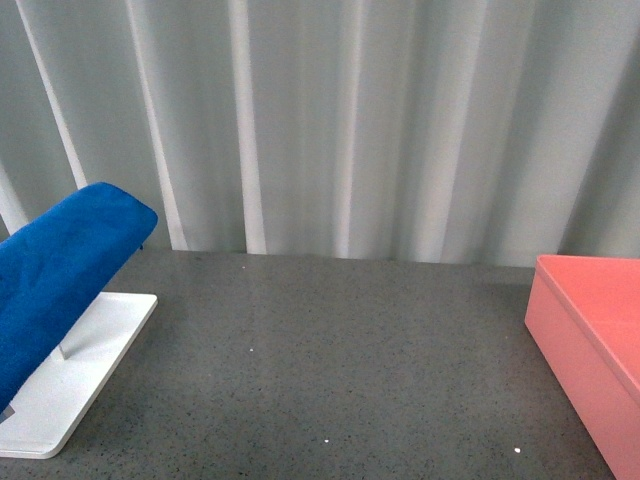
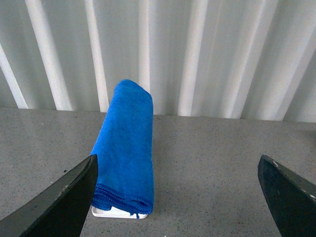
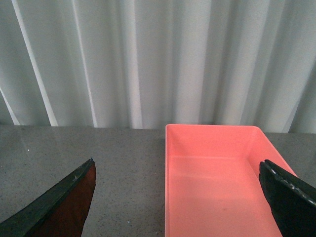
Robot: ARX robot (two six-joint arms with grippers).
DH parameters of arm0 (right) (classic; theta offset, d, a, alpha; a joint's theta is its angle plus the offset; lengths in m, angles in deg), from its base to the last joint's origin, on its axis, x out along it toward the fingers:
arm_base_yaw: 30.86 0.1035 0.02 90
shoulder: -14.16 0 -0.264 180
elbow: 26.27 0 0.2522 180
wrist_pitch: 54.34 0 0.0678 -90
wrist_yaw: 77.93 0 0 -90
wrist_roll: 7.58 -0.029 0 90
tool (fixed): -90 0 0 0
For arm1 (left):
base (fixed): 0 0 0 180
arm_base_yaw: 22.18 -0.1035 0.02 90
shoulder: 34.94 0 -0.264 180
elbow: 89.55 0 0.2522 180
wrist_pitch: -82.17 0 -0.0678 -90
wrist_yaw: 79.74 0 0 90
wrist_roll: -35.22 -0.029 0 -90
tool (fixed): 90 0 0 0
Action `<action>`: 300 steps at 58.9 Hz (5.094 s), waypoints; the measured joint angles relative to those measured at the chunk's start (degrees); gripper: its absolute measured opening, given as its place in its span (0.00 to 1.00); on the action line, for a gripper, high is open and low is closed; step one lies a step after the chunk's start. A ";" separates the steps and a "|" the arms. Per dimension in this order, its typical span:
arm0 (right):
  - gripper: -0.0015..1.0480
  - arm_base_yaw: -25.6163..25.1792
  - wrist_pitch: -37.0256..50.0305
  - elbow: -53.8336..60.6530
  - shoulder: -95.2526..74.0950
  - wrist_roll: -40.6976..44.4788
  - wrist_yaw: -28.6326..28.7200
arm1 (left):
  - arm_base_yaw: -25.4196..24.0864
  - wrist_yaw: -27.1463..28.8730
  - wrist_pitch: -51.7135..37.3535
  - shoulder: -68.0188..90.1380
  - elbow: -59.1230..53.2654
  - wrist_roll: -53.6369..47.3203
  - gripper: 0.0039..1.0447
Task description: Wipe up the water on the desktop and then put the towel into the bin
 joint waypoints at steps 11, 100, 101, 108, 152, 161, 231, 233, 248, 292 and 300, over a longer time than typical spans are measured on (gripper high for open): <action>0.93 0.00 0.00 0.00 0.00 0.00 0.00 | 0.00 0.00 0.00 0.00 0.00 0.00 0.94; 0.93 0.04 -0.02 0.00 0.04 0.00 0.00 | -0.61 -0.85 17.64 108.63 82.62 -15.04 0.94; 0.93 0.04 0.00 0.00 0.04 0.00 0.00 | -0.70 -0.37 17.66 109.24 83.19 -15.04 0.94; 0.93 0.04 -0.02 0.00 0.04 0.00 0.00 | -1.73 4.35 17.49 113.44 86.71 -13.73 0.94; 0.93 0.04 0.00 0.00 0.04 0.00 0.00 | -3.61 8.87 12.35 120.76 86.49 -12.59 0.79; 0.93 0.04 -0.02 0.00 0.04 0.00 0.00 | -3.61 8.92 12.11 120.89 86.12 -12.98 0.55; 0.93 0.04 -0.02 0.00 0.04 0.00 0.00 | 13.77 -8.72 7.82 95.86 72.63 -5.99 0.04; 0.93 0.04 0.00 0.00 0.04 0.00 0.00 | 15.72 -8.81 6.56 95.34 71.23 -4.98 0.04; 0.93 0.04 0.00 0.00 0.04 0.00 0.00 | 28.79 -12.20 -5.01 94.92 64.83 2.34 0.04; 0.93 -13.62 15.76 -16.37 -43.89 9.70 34.45 | 34.10 -17.88 -15.43 94.90 61.51 12.83 0.04; 0.93 -12.02 18.29 -18.05 -54.75 9.60 35.23 | 34.23 -17.81 -14.10 94.88 61.72 13.60 0.04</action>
